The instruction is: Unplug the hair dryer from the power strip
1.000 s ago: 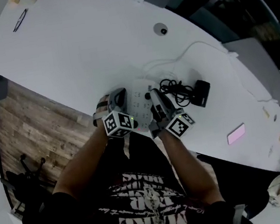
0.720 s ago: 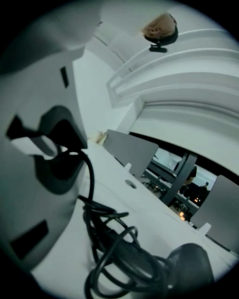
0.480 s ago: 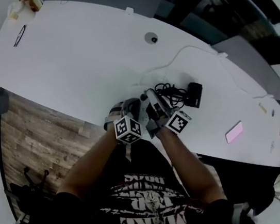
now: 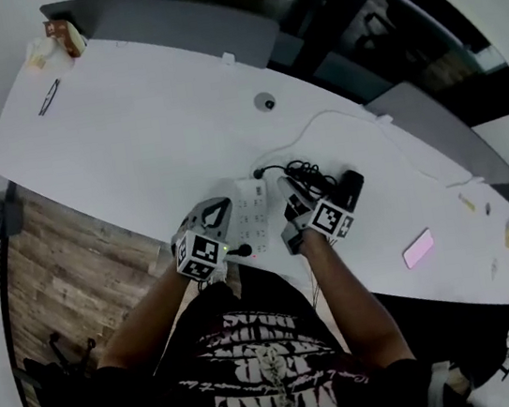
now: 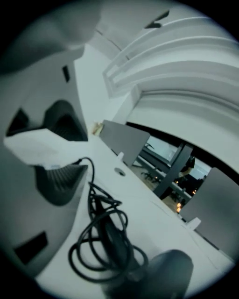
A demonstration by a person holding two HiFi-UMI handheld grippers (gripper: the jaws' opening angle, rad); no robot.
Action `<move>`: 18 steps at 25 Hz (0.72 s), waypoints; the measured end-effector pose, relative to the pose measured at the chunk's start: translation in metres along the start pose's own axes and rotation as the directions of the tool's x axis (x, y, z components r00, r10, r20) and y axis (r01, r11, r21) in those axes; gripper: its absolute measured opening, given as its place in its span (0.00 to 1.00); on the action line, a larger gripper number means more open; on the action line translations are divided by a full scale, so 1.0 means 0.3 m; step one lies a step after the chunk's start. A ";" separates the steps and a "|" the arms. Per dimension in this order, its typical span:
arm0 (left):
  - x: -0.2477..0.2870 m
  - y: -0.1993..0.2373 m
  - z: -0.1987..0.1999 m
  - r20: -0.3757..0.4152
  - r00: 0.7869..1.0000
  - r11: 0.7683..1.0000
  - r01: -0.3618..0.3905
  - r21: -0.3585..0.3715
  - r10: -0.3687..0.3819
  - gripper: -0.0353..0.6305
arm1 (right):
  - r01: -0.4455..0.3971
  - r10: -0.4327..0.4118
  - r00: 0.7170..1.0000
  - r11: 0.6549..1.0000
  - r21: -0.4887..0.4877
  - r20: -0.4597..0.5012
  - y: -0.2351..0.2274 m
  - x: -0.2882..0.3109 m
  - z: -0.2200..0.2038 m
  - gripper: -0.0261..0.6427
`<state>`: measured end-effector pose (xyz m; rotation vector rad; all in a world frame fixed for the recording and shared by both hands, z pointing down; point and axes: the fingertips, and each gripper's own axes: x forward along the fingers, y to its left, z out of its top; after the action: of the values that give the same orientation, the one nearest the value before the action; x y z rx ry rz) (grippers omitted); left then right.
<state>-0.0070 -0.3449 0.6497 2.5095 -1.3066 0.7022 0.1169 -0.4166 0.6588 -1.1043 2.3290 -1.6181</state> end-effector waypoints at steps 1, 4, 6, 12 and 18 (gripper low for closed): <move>-0.055 0.028 0.037 0.036 0.999 1.000 -0.003 -0.015 0.004 0.09 | -0.004 0.004 1.000 1.000 0.004 -0.019 0.024 -0.041 -0.020 0.27; -0.213 0.076 0.149 0.137 0.991 0.997 0.004 -0.076 0.006 0.09 | -0.046 0.043 0.999 0.994 -0.103 -0.026 0.158 -0.200 -0.060 0.27; -0.303 0.081 0.235 0.219 0.976 0.993 0.019 -0.115 0.006 0.09 | -0.096 0.107 0.994 0.949 -0.300 0.019 0.307 -0.304 -0.041 0.26; -0.456 0.083 0.450 0.372 0.926 0.990 -0.004 -0.139 0.056 0.09 | 0.041 0.076 0.989 0.684 -0.729 0.126 0.574 -0.452 0.048 0.13; -0.500 -0.014 0.539 0.434 0.901 0.996 0.060 -0.066 -0.025 0.08 | 0.161 0.034 0.972 0.627 -0.762 0.234 0.654 -0.580 0.011 0.09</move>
<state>-0.0270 -0.3021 0.4342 2.7151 -1.3690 0.0723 0.1474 -0.2796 0.4372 -1.3996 2.8903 -0.3455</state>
